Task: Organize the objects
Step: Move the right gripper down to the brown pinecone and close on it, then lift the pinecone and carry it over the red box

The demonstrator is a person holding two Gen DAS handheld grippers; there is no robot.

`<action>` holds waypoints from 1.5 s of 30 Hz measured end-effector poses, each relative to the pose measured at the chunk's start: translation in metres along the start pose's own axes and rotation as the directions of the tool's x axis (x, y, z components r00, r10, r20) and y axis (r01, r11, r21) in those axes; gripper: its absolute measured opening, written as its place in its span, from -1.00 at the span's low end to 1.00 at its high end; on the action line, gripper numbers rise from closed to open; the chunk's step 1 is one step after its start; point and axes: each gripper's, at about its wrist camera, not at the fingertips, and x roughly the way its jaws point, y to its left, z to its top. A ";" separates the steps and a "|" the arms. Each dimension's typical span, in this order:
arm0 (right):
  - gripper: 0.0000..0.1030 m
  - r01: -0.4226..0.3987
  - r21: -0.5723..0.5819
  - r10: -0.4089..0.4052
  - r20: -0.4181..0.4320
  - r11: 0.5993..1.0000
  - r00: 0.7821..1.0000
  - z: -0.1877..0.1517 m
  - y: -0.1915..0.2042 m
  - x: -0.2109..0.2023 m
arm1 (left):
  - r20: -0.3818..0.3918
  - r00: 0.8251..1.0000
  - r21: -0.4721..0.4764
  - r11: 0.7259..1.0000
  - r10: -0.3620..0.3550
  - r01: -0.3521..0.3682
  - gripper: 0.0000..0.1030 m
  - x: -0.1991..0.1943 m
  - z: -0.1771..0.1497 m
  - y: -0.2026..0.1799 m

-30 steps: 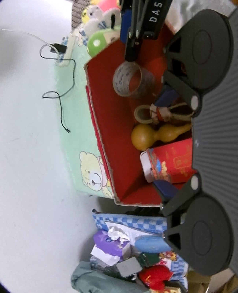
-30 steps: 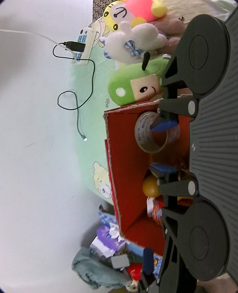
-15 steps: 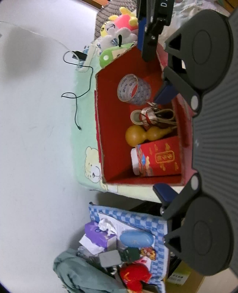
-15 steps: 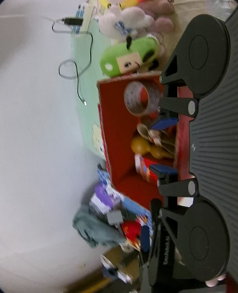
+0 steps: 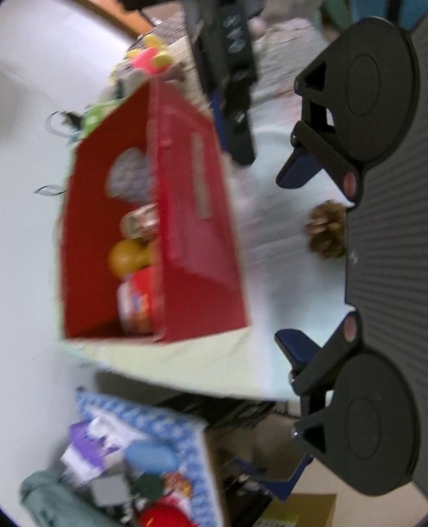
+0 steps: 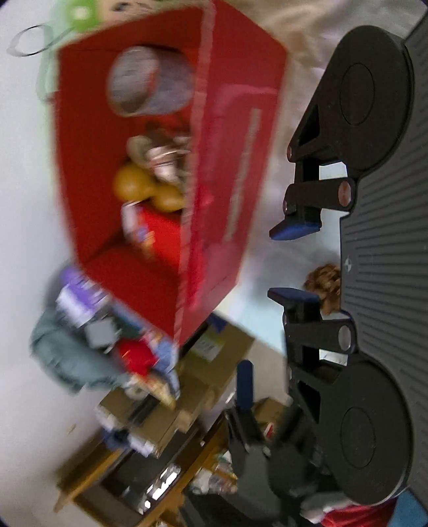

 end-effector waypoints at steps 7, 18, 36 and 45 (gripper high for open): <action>-0.27 -0.077 0.097 0.089 -0.122 0.992 0.989 -0.008 -0.004 0.029 | -0.077 0.994 -0.012 0.997 -0.072 0.071 0.75 0.022 -0.028 -0.004; -0.18 -0.092 0.162 0.126 -0.216 0.983 0.968 -0.015 -0.001 0.059 | -0.135 0.982 -0.071 0.990 -0.132 0.124 0.06 0.045 -0.034 0.003; -0.31 -0.028 0.357 0.061 -0.083 0.934 0.995 -0.028 -0.066 -0.024 | -0.175 0.950 0.207 0.934 -0.259 0.293 -0.06 0.055 0.011 -0.069; -0.33 0.065 0.421 -0.127 0.123 0.905 0.984 -0.030 -0.084 -0.133 | -0.119 0.903 0.426 0.800 -0.414 0.423 -0.06 0.035 0.062 -0.149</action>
